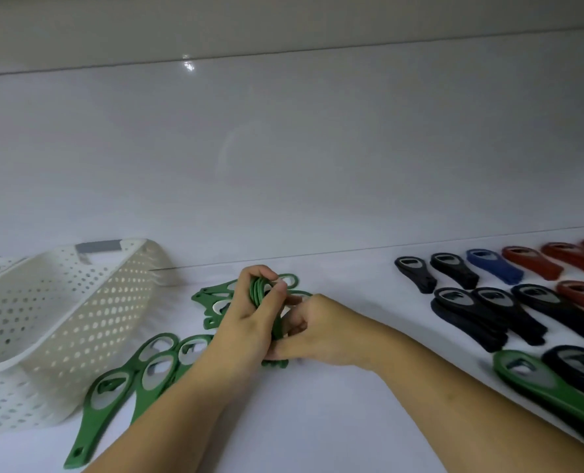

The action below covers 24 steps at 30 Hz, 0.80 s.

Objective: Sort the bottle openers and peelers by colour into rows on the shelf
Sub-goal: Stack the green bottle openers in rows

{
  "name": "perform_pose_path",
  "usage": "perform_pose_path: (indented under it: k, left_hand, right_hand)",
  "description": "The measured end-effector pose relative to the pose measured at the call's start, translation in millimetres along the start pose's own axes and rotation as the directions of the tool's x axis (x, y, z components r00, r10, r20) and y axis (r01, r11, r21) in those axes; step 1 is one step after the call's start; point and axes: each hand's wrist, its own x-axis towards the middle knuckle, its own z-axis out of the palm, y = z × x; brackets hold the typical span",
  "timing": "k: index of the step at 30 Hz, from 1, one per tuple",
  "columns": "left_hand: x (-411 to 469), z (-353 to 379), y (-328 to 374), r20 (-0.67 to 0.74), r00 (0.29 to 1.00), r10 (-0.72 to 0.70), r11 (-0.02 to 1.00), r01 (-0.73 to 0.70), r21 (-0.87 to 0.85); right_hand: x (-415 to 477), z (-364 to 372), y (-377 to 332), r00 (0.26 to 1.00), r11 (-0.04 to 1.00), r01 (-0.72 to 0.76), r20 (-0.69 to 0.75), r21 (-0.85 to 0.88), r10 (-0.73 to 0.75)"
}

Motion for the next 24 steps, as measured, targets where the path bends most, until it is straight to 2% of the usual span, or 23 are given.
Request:
perform_pose_path:
  k: [2, 7, 12, 14, 18, 24]
  left_hand:
    - [-2.9, 3.2, 1.4, 0.029, 0.998, 0.050, 0.996, -0.052, 0.076]
    - [-3.2, 7.3, -2.2, 0.081, 0.987, 0.139, 0.983, -0.148, 0.111]
    - [1.5, -0.3, -5.4, 0.218, 0.970, 0.111, 0.987, -0.132, 0.086]
    - [3.7, -4.5, -8.6, 0.263, 0.959, 0.110, 0.988, -0.134, 0.073]
    - [4.2, -7.5, -12.5, 0.215, 0.968, 0.131, 0.985, -0.152, 0.085]
    - [4.6, -7.7, -8.5, 0.166, 0.982, 0.089, 0.993, -0.101, 0.065]
  right_hand:
    - [0.1, -2.2, 3.0, 1.000, 1.000, -0.002, 0.011, 0.031, 0.001]
    - [2.8, -3.1, 10.8, 1.000, 0.993, 0.029, 0.004, 0.113, -0.029]
    - [4.6, -14.6, 19.1, 0.997, 0.993, 0.068, -0.033, 0.095, -0.066]
    - [3.4, -22.4, 23.3, 0.997, 0.998, 0.044, -0.058, 0.037, -0.042]
    - [1.9, -25.8, 28.3, 1.000, 0.993, -0.007, -0.025, -0.121, 0.004]
    - [2.1, -25.1, 28.8, 1.000, 0.993, -0.029, -0.011, -0.112, 0.028]
